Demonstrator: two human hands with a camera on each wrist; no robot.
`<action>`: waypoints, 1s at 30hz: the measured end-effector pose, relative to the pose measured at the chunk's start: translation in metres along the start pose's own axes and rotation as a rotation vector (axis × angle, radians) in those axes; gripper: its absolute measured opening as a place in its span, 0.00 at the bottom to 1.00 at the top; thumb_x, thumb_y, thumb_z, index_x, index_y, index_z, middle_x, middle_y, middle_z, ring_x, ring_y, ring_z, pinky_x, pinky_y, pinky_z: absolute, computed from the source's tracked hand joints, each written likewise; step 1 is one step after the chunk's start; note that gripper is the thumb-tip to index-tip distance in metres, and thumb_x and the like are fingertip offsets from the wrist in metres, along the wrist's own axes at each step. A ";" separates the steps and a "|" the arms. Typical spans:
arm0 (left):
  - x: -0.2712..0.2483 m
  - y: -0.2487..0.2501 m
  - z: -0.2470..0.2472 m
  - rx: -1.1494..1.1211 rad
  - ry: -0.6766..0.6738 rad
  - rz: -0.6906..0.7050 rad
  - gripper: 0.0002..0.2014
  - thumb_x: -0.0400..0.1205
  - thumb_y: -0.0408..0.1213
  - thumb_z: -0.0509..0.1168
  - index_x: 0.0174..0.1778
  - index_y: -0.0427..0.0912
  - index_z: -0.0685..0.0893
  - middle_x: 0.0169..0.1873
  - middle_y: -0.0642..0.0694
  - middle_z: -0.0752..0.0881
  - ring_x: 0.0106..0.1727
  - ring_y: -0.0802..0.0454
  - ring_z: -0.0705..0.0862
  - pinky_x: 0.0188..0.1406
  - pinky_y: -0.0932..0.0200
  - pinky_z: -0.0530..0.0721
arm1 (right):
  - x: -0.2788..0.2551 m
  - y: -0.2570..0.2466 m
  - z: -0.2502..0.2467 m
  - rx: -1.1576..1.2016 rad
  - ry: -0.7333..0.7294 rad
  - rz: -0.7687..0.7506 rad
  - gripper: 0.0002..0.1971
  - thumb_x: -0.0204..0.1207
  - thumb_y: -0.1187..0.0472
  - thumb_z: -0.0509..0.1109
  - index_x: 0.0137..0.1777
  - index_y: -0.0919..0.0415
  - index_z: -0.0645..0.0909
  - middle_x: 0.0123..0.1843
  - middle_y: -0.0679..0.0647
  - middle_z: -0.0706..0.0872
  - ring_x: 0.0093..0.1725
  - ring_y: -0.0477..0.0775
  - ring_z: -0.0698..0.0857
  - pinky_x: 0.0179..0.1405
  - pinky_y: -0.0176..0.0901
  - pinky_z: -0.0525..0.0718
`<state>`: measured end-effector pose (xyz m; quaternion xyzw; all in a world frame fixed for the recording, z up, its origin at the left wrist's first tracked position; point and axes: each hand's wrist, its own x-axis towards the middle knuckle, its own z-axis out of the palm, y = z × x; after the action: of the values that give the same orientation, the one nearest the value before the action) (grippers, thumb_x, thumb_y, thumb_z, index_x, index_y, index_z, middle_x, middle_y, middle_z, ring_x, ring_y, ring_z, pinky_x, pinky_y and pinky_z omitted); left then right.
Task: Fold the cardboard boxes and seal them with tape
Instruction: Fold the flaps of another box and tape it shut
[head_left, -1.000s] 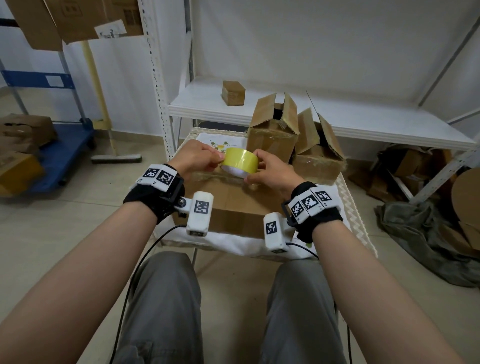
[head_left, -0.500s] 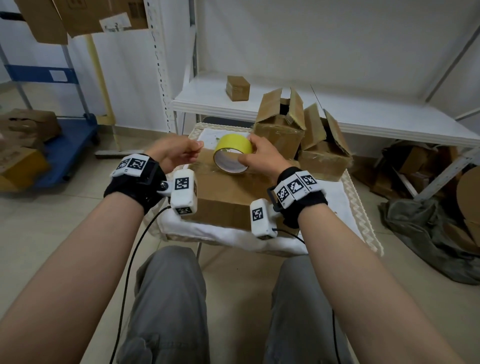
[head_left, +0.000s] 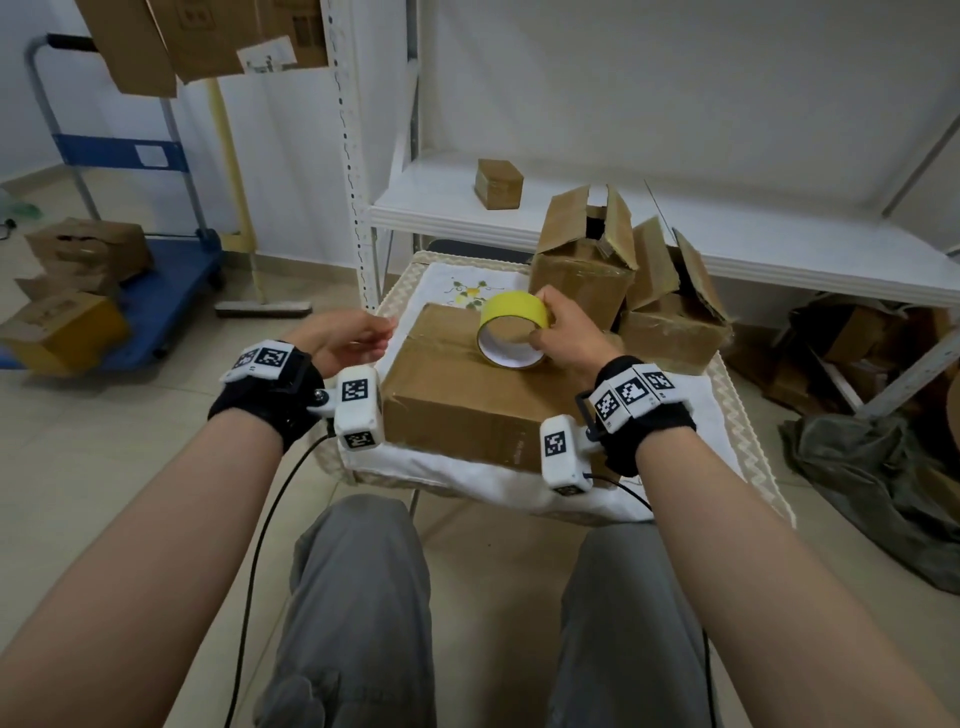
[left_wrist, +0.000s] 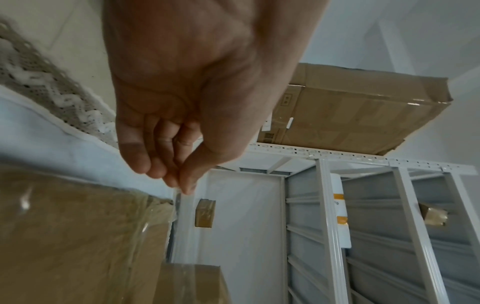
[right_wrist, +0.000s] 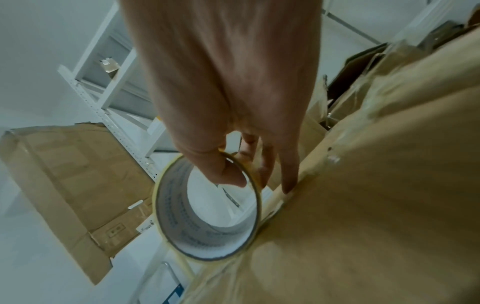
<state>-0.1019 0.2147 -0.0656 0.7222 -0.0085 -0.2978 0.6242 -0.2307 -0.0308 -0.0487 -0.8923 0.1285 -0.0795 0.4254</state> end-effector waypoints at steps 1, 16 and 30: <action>0.001 -0.002 0.000 -0.021 -0.005 -0.003 0.02 0.85 0.32 0.68 0.49 0.37 0.82 0.35 0.46 0.81 0.34 0.56 0.79 0.29 0.69 0.86 | -0.001 0.006 0.002 0.021 -0.009 0.024 0.19 0.77 0.75 0.66 0.41 0.48 0.68 0.47 0.58 0.75 0.46 0.56 0.75 0.40 0.46 0.72; 0.017 -0.008 0.006 0.043 0.064 -0.002 0.08 0.79 0.31 0.75 0.50 0.33 0.84 0.35 0.44 0.85 0.33 0.54 0.82 0.27 0.68 0.87 | -0.005 0.027 0.006 0.232 -0.029 0.012 0.16 0.79 0.74 0.67 0.46 0.53 0.68 0.45 0.60 0.75 0.41 0.55 0.74 0.36 0.44 0.73; 0.020 -0.011 0.008 0.092 0.046 -0.049 0.07 0.85 0.34 0.69 0.41 0.36 0.83 0.30 0.46 0.82 0.29 0.55 0.79 0.23 0.68 0.84 | -0.004 0.026 0.006 0.233 -0.049 -0.047 0.16 0.78 0.74 0.68 0.46 0.52 0.69 0.50 0.61 0.78 0.45 0.55 0.76 0.40 0.46 0.75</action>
<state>-0.0935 0.2023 -0.0844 0.7567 0.0098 -0.2957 0.5830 -0.2374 -0.0413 -0.0730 -0.8412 0.0870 -0.0819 0.5274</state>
